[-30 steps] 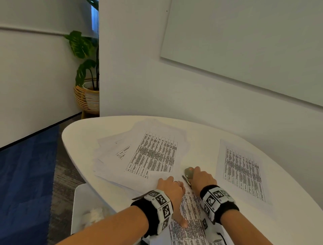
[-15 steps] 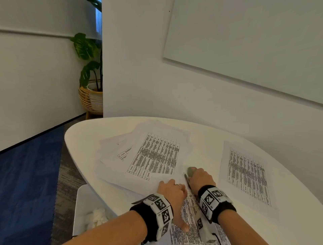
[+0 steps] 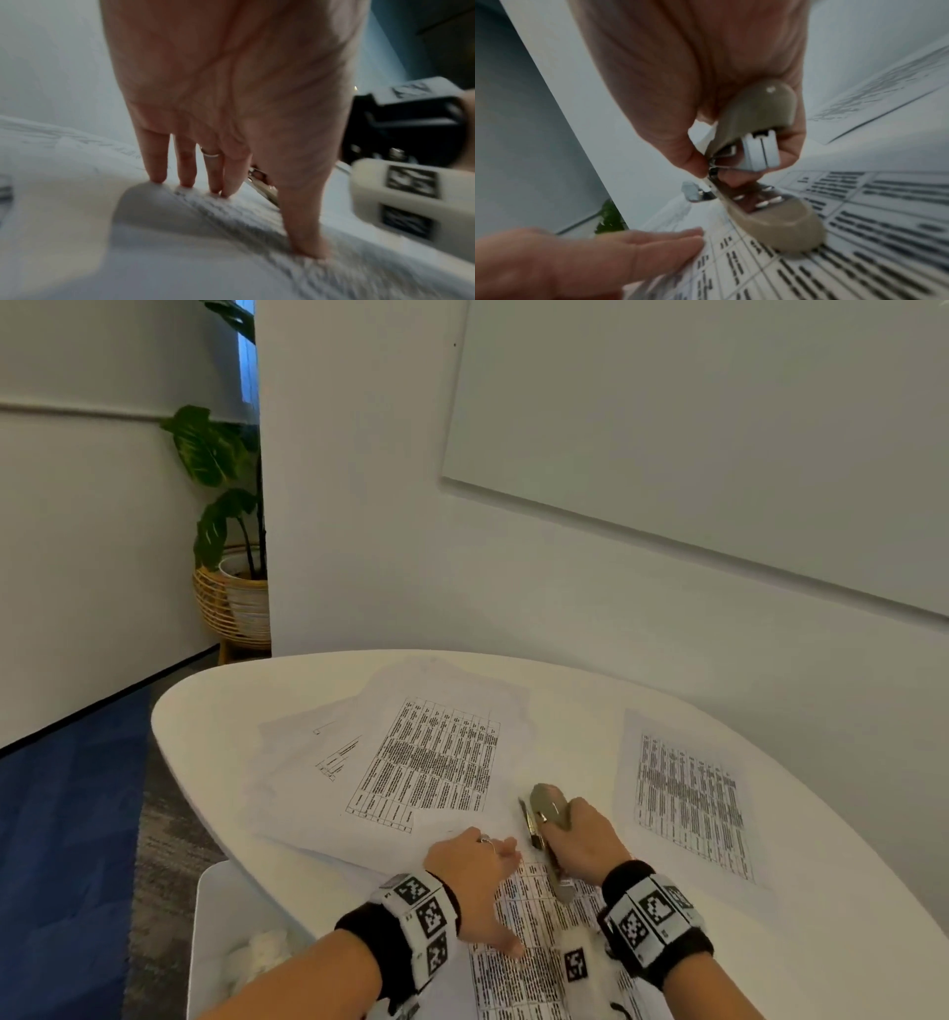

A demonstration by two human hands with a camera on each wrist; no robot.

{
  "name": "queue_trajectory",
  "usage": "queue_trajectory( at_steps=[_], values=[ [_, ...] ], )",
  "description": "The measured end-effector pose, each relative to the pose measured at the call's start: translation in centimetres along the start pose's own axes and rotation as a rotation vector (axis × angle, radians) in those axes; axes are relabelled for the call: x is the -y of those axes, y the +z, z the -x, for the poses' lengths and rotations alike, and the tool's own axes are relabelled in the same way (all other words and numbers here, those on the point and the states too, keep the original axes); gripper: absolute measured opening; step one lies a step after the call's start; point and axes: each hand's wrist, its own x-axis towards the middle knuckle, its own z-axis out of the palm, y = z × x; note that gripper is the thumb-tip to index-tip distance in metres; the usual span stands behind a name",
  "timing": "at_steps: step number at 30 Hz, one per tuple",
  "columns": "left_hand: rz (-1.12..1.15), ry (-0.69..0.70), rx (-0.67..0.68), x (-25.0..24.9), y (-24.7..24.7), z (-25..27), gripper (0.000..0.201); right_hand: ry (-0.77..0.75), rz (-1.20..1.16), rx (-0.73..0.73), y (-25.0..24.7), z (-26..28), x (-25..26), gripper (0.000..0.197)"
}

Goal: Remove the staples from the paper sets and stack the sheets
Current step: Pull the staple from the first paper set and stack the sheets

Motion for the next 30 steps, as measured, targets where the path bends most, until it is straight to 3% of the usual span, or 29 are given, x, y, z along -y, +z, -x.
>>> queue_trajectory(
  at_steps=[2,4,8,10,11,14,15,21,23,26,28,30],
  values=[
    [0.135,-0.030,-0.028,0.2,-0.2,-0.1,0.073,-0.044,-0.084,-0.018,-0.8,2.0,-0.6,0.021],
    [0.393,-0.095,-0.138,0.2,-0.7,-0.3,0.058,-0.079,-0.120,-0.041,-1.3,3.7,-1.0,0.020],
    [0.807,-0.178,-0.242,-1.0,-1.2,-0.4,0.071,-0.128,-0.091,-0.094,-1.4,6.1,-1.2,0.032],
    [0.871,-0.208,-0.236,-1.4,-0.9,-0.3,0.078,-0.158,-0.078,-0.098,-1.3,6.9,-1.0,0.033],
    [0.881,-0.221,-0.236,-1.4,-0.6,-0.3,0.073,-0.175,-0.083,-0.097,-1.2,7.3,-0.9,0.032],
    [0.873,-0.223,-0.233,-1.4,0.0,0.2,0.026,-0.211,-0.106,-0.109,-0.9,8.0,-0.4,0.035],
    [0.857,-0.229,-0.229,-1.3,0.1,0.4,0.019,-0.226,-0.109,-0.108,-0.7,8.2,-0.2,0.036],
    [1.170,-0.295,-0.165,0.4,-0.1,2.1,0.006,-0.261,-0.019,-0.079,0.0,8.6,-0.3,0.037],
    [1.206,-0.333,-0.292,2.1,-0.7,3.2,0.003,-0.233,0.015,-0.076,0.2,8.4,-0.8,0.034],
    [1.286,-0.468,-0.718,6.5,-0.9,5.5,0.006,-0.161,0.049,-0.072,0.4,7.9,-1.7,0.030],
    [1.185,-0.637,-0.984,9.1,-0.7,7.7,0.013,-0.129,0.087,-0.068,0.5,7.6,-2.3,0.029],
    [1.071,-0.863,-1.163,11.1,0.4,9.7,0.022,-0.117,0.089,-0.064,0.7,7.5,-2.7,0.030]
  ],
)
